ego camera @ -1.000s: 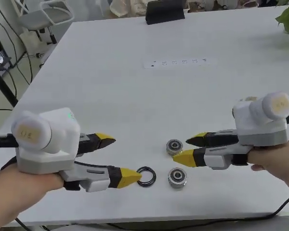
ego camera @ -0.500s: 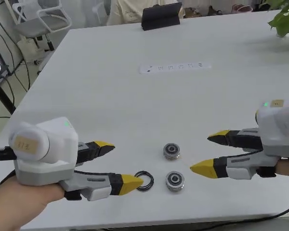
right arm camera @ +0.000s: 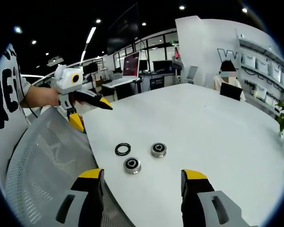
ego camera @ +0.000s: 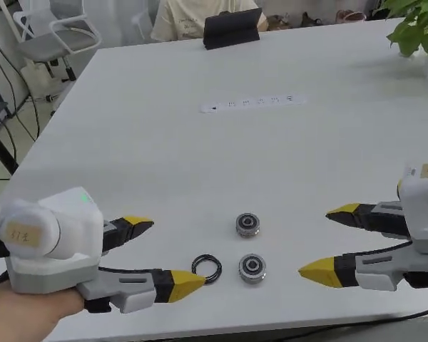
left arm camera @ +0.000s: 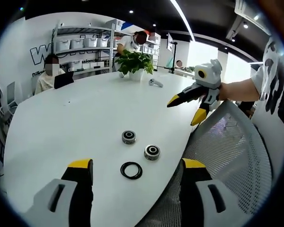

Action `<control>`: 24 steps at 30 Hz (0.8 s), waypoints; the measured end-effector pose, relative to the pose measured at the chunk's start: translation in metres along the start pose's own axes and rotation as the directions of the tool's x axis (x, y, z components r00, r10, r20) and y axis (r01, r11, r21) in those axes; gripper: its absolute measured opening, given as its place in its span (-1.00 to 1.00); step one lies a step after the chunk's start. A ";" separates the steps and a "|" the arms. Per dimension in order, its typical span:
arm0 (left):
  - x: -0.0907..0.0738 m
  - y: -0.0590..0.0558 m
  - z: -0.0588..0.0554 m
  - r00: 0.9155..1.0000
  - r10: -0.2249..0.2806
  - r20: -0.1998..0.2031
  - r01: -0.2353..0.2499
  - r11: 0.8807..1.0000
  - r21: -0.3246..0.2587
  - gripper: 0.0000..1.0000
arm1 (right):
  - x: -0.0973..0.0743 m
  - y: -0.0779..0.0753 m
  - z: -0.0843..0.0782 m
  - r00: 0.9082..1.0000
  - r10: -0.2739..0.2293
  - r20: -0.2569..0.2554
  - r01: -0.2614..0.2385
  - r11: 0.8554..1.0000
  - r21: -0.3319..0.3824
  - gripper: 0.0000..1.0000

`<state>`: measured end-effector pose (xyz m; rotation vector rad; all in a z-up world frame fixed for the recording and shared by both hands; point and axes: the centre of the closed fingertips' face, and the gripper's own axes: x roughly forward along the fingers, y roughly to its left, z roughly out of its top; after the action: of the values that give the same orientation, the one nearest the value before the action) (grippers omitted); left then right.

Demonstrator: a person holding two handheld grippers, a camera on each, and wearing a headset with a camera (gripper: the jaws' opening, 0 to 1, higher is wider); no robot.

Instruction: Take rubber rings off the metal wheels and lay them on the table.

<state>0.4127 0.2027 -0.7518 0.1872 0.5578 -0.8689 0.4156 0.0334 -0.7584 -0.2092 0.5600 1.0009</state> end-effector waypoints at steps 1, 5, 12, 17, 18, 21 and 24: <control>-0.001 0.001 -0.001 1.000 0.007 -0.002 -0.007 1.000 -0.003 0.47 | -0.003 0.001 0.002 1.000 -0.004 0.007 0.004 1.000 -0.001 0.30; -0.004 0.005 -0.001 0.999 0.036 0.000 -0.036 0.999 -0.006 0.47 | -0.009 0.004 0.006 0.999 -0.015 0.030 0.014 1.000 0.005 0.31; -0.009 0.005 -0.002 0.998 0.063 0.002 -0.063 0.998 0.000 0.50 | -0.014 0.008 0.000 0.999 -0.033 0.030 0.032 0.999 0.016 0.31; -0.009 0.006 -0.003 0.996 0.087 0.002 -0.087 0.996 0.010 0.50 | -0.013 0.007 -0.002 0.999 -0.045 0.031 0.044 0.999 0.024 0.29; -0.009 0.007 -0.003 0.996 0.090 0.000 -0.090 0.996 0.012 0.50 | -0.013 0.006 -0.003 0.998 -0.047 0.031 0.046 0.999 0.024 0.29; -0.009 0.009 -0.003 0.995 0.095 0.003 -0.095 0.995 0.014 0.50 | -0.012 0.005 -0.005 0.998 -0.053 0.026 0.053 0.999 0.012 0.29; -0.010 0.012 -0.003 0.994 0.106 0.011 -0.106 0.994 0.002 0.50 | -0.013 0.003 -0.005 0.998 -0.054 0.029 0.054 0.998 0.016 0.28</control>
<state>0.4157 0.2179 -0.7499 0.2129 0.5322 -0.7671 0.4057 0.0238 -0.7556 -0.1951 0.5327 0.9455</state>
